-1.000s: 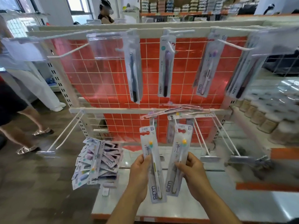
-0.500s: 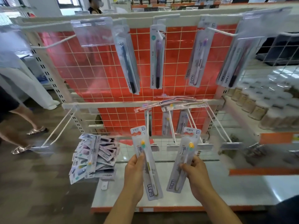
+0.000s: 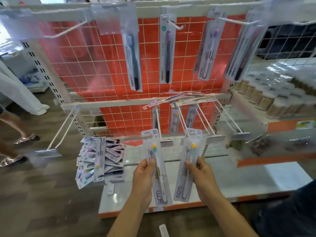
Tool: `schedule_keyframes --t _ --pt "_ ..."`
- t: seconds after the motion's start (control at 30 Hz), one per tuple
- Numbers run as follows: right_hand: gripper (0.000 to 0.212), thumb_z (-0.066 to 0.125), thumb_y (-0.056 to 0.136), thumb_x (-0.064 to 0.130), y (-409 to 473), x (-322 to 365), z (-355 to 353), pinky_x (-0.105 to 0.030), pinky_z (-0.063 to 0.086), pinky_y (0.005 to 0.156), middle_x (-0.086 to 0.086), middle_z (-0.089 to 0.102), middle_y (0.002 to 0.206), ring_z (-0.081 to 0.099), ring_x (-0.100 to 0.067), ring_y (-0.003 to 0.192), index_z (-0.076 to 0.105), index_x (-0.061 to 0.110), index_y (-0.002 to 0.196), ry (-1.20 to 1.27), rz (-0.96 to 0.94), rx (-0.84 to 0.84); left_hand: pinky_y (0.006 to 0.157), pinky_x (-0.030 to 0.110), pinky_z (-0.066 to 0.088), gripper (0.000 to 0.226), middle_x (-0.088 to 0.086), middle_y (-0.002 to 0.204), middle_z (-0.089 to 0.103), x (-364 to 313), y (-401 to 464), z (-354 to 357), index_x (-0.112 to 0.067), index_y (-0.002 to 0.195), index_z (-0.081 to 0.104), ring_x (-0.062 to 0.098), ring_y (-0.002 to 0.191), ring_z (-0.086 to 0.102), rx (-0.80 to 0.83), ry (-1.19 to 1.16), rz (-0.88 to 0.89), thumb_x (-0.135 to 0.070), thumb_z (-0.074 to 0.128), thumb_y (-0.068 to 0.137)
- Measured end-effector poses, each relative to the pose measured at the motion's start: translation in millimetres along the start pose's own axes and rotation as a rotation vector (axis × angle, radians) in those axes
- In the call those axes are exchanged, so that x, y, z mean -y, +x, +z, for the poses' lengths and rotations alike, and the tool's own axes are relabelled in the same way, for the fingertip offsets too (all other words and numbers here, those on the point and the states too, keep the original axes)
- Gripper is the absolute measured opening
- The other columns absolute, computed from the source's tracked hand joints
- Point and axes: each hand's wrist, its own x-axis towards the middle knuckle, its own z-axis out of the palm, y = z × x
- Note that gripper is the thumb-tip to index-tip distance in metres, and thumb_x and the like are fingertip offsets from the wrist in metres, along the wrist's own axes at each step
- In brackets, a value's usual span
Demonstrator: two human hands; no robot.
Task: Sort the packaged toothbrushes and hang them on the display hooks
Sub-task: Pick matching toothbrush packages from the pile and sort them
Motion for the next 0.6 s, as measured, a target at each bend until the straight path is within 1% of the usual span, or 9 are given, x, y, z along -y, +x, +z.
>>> schedule_keyframes --t 0.1,0.17,0.27,0.33,0.4,0.43,0.5,0.57,0.6 --pt "0.014 0.055 0.095 0.021 -9 -5 3 -0.028 0.056 0.072 -0.005 0.073 0.095 0.07 -0.016 0.087 0.065 0.015 0.101 -0.03 -0.01 -0.008 0.084 0.048 0.056 0.019 0.012 0.098 0.074 4 -4 -2 -0.014 0.1 0.069 0.031 0.094 0.07 0.039 0.047 0.021 -0.021 0.052 0.096" --pt "0.015 0.055 0.095 0.02 -13 -10 2 -0.027 0.057 0.07 -0.005 0.073 0.095 0.07 -0.016 0.086 0.065 0.013 0.102 -0.046 -0.019 -0.014 0.082 0.046 0.056 0.018 0.01 0.095 0.074 8 -8 -2 -0.014 0.1 0.069 0.029 0.092 0.07 0.064 0.077 0.033 -0.021 0.053 0.096" --pt "0.013 0.055 0.094 0.019 -15 -17 -3 -0.021 0.055 0.061 -0.001 0.073 0.091 0.071 -0.011 0.082 0.063 0.013 0.103 -0.054 -0.042 -0.026 0.077 0.042 0.058 0.017 0.008 0.09 0.075 13 -9 -2 -0.012 0.1 0.068 0.026 0.088 0.071 0.096 0.131 0.051 -0.02 0.053 0.096" --pt "0.014 0.055 0.093 0.021 -13 -23 -8 -0.025 0.058 0.064 0.001 0.074 0.092 0.071 -0.012 0.085 0.062 0.015 0.103 -0.059 -0.044 -0.023 0.079 0.04 0.058 0.015 0.006 0.091 0.075 18 -7 -1 -0.016 0.1 0.068 0.025 0.09 0.071 0.096 0.175 0.058 -0.019 0.054 0.096" --pt "0.017 0.056 0.092 0.024 -8 -32 -14 -0.035 0.059 0.072 0.0 0.073 0.094 0.071 -0.016 0.087 0.061 0.014 0.105 -0.079 -0.042 -0.016 0.084 0.046 0.057 0.015 0.007 0.096 0.074 27 -2 1 -0.019 0.101 0.069 0.027 0.094 0.069 0.093 0.219 0.056 -0.023 0.055 0.095" --pt "0.018 0.056 0.092 0.026 -4 -38 -17 -0.036 0.059 0.073 0.0 0.073 0.094 0.071 -0.015 0.087 0.061 0.015 0.104 -0.09 -0.042 -0.014 0.085 0.05 0.056 0.016 0.007 0.098 0.073 32 2 3 -0.02 0.103 0.068 0.028 0.096 0.068 0.095 0.236 0.053 -0.025 0.056 0.095" --pt "0.019 0.055 0.09 0.029 6 -49 -22 -0.031 0.059 0.071 0.0 0.072 0.094 0.071 -0.012 0.086 0.06 0.016 0.103 -0.111 -0.052 -0.011 0.086 0.051 0.055 0.019 0.005 0.103 0.072 44 9 7 -0.022 0.107 0.066 0.027 0.099 0.067 0.101 0.259 0.051 -0.03 0.057 0.093" --pt "0.026 0.055 0.086 0.035 19 -62 -28 -0.026 0.057 0.069 -0.001 0.071 0.093 0.07 -0.011 0.085 0.06 0.016 0.103 -0.134 -0.069 -0.01 0.088 0.048 0.056 0.021 0.002 0.105 0.071 58 20 12 -0.023 0.109 0.065 0.024 0.101 0.066 0.117 0.284 0.067 -0.032 0.056 0.092" --pt "0.03 0.055 0.083 0.039 26 -69 -31 -0.025 0.057 0.07 -0.001 0.07 0.094 0.07 -0.011 0.085 0.06 0.016 0.102 -0.15 -0.08 -0.011 0.089 0.046 0.056 0.021 0.001 0.105 0.071 65 25 15 -0.024 0.109 0.064 0.023 0.1 0.066 0.127 0.299 0.081 -0.032 0.055 0.092"
